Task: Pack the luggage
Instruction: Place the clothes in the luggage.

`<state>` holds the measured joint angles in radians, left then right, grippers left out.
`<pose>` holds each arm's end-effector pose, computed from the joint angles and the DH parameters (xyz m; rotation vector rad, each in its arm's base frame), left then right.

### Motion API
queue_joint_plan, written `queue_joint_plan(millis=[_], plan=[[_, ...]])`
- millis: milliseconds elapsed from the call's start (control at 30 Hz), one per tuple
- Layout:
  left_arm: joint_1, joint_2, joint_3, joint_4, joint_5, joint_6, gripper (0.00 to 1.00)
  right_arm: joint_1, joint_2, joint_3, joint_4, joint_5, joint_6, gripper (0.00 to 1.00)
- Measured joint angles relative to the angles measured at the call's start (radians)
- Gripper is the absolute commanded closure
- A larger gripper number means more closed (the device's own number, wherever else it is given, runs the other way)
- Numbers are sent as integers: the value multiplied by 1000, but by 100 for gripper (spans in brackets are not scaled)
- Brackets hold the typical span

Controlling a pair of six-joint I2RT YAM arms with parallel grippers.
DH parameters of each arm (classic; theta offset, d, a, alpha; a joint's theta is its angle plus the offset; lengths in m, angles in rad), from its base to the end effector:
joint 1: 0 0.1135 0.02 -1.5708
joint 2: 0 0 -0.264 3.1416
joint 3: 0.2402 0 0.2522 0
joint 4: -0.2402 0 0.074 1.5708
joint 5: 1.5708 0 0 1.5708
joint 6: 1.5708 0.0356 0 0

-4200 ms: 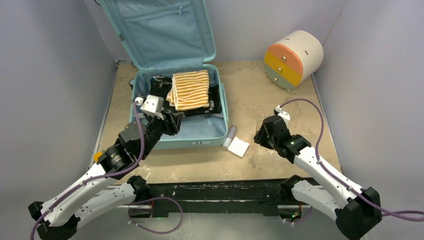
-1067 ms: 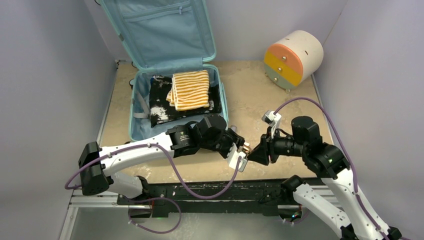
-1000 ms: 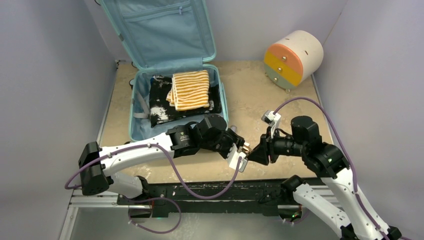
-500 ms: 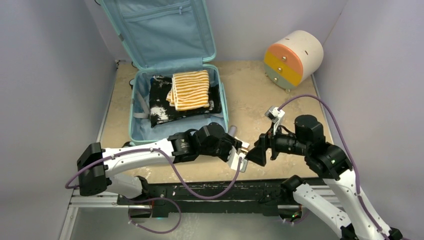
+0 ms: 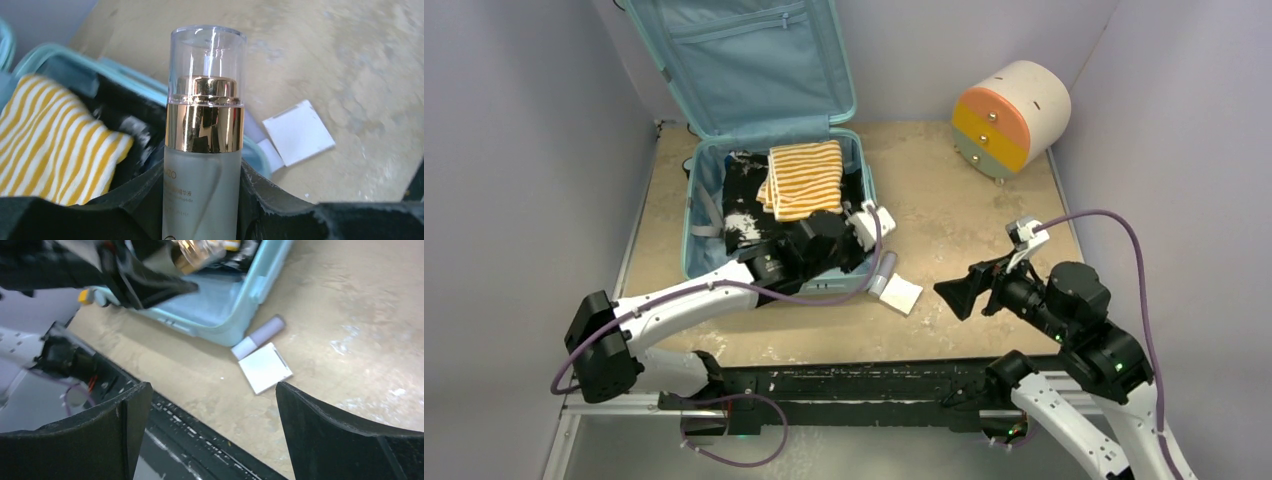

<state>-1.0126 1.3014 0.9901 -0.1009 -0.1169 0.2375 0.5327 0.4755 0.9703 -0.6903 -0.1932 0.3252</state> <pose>0.1632 -0.2535 0.3063 1.1077 1.6659 -0.3859 0.0648 0.0461 0.3823 -0.3336 1.8007 0.7845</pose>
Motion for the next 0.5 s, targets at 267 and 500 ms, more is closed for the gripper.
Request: queue_joint_plan(millis=[267, 500], plan=[[187, 116, 225, -257, -85, -351, 100, 0, -35, -135, 15, 194, 75, 7], [317, 163, 227, -389, -77, -628, 100, 0, -26, -160, 51, 270, 139, 7]])
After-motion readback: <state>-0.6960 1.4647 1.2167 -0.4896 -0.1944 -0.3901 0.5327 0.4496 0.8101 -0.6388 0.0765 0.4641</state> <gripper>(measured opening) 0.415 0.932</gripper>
